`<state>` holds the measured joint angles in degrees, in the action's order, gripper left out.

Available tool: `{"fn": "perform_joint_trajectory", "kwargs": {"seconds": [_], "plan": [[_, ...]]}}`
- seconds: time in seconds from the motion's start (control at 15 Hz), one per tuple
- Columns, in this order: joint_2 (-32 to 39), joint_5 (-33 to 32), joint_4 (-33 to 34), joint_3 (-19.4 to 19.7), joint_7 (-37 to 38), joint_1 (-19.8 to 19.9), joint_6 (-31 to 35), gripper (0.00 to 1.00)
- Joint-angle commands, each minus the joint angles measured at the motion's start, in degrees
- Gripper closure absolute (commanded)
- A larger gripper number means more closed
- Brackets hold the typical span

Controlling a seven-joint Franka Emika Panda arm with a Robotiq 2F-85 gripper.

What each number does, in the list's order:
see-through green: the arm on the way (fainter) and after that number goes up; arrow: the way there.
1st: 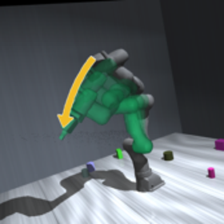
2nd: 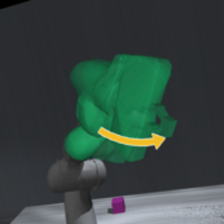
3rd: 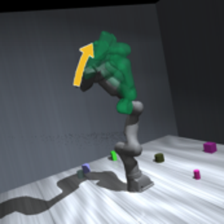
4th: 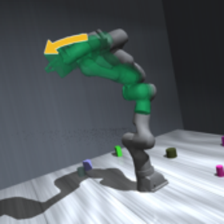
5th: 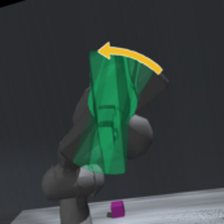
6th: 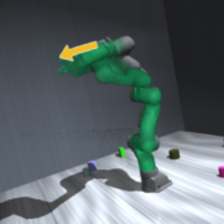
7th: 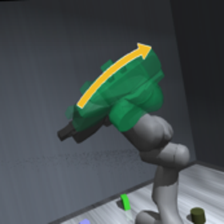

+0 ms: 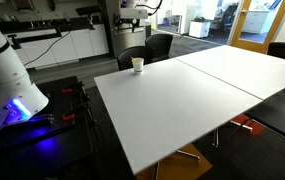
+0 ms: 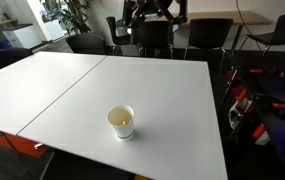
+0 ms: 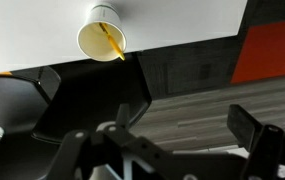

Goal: Remove the yellow pen from the white cup

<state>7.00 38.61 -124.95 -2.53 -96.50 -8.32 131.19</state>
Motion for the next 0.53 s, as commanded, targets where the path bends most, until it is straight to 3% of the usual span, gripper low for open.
{"fn": "perform_joint_trajectory", "kwargs": {"seconds": [0.0,0.2,0.47], "plan": [[6.11,-0.35,6.11,-3.3,-9.23,2.37,-1.97,0.0],[10.07,-1.11,9.83,-5.16,-14.17,3.45,-1.99,0.0],[14.43,-3.91,13.77,-6.25,-15.06,3.79,0.04,0.0]]}}
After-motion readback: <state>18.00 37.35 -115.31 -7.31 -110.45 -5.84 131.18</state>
